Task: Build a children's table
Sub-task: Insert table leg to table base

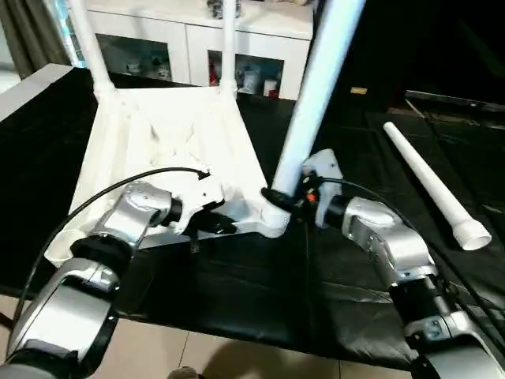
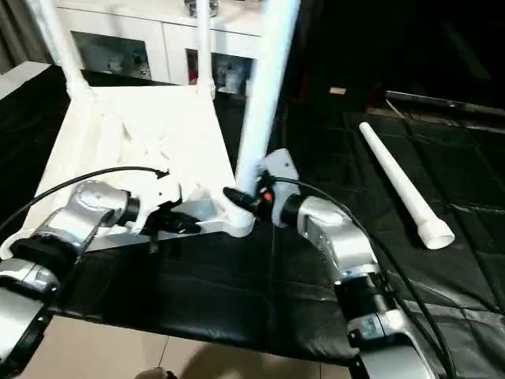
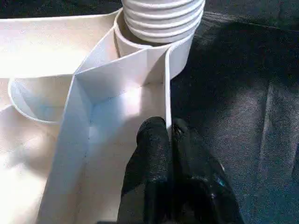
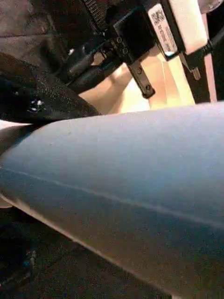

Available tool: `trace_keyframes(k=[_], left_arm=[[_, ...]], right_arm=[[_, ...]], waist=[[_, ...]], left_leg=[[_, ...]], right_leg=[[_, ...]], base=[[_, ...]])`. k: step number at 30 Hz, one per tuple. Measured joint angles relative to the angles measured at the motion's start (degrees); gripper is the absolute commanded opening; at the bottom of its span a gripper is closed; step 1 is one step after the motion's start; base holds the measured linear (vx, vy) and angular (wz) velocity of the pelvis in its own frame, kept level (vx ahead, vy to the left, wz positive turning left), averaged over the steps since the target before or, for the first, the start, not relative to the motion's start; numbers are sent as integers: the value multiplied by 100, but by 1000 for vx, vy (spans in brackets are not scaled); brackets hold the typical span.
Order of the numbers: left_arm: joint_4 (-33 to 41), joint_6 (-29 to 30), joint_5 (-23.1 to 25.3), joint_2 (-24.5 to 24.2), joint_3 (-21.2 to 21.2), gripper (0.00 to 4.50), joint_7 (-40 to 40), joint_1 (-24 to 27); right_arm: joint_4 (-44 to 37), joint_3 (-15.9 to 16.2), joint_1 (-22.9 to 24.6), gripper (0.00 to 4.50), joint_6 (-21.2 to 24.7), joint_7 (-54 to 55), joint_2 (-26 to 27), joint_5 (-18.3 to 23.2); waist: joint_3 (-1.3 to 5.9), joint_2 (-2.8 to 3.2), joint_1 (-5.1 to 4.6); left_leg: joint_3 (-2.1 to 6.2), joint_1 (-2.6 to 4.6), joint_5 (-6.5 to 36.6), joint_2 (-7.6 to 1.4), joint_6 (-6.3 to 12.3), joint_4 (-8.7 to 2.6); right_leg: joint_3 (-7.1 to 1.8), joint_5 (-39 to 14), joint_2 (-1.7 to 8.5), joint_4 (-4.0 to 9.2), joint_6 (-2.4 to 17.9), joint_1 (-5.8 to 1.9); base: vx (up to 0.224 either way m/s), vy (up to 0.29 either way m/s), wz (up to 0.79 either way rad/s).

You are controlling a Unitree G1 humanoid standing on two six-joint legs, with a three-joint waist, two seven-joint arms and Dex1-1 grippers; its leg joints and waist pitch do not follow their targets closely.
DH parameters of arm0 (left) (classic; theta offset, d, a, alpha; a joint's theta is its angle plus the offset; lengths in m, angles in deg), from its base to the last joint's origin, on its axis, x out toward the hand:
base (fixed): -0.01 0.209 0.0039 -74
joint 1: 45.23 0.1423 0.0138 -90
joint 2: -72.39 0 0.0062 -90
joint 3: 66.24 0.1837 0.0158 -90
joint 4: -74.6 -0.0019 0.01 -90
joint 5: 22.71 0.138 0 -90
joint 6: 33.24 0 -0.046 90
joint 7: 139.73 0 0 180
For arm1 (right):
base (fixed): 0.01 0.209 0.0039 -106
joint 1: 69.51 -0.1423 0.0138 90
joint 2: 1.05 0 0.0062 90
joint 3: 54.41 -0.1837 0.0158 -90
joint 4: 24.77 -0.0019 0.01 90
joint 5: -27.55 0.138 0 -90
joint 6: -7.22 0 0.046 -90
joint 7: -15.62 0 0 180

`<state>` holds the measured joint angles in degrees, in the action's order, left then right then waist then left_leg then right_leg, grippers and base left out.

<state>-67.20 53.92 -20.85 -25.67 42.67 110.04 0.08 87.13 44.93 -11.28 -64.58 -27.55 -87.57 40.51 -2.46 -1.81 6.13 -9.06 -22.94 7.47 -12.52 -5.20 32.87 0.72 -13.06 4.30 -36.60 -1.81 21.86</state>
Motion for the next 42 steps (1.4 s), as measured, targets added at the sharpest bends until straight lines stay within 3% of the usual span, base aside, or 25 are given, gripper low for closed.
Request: trace_keyframes(k=[12,23,29,35,42], left_arm=[[787,379,-9,-245,-5,0,293,352],[954,533,1,-268,7,0,322,399],[1105,666,6,-268,-25,0,307,461],[1105,784,2,-184,-85,0,189,469],[915,786,7,-58,-102,0,126,411]], right_arm=[[192,52,-97,189,50,-347,17,9],[190,67,-73,189,27,-471,-6,12],[204,-176,36,189,54,-483,94,192],[332,-686,322,189,23,-350,282,621],[89,-900,1122,189,-803,-204,519,743]], waist=[[21,-35,-42],[28,-46,-46],[27,-43,-39],[18,-4,7],[34,99,57]], left_leg=[[-4,0,3,-5,6,-9],[-5,0,4,-5,5,-14],[-6,0,4,-5,5,-22],[-5,0,3,-4,4,-22],[-5,2,3,-3,5,-23]], right_leg=[[-1,-1,0,15,1,-1],[-1,-1,0,21,1,-1],[1,-1,0,31,1,-2],[1,1,1,31,4,-4],[2,1,5,37,4,-10]], base=[[0,0,0],[0,0,0],[0,0,0],[0,0,0],[0,0,0]])
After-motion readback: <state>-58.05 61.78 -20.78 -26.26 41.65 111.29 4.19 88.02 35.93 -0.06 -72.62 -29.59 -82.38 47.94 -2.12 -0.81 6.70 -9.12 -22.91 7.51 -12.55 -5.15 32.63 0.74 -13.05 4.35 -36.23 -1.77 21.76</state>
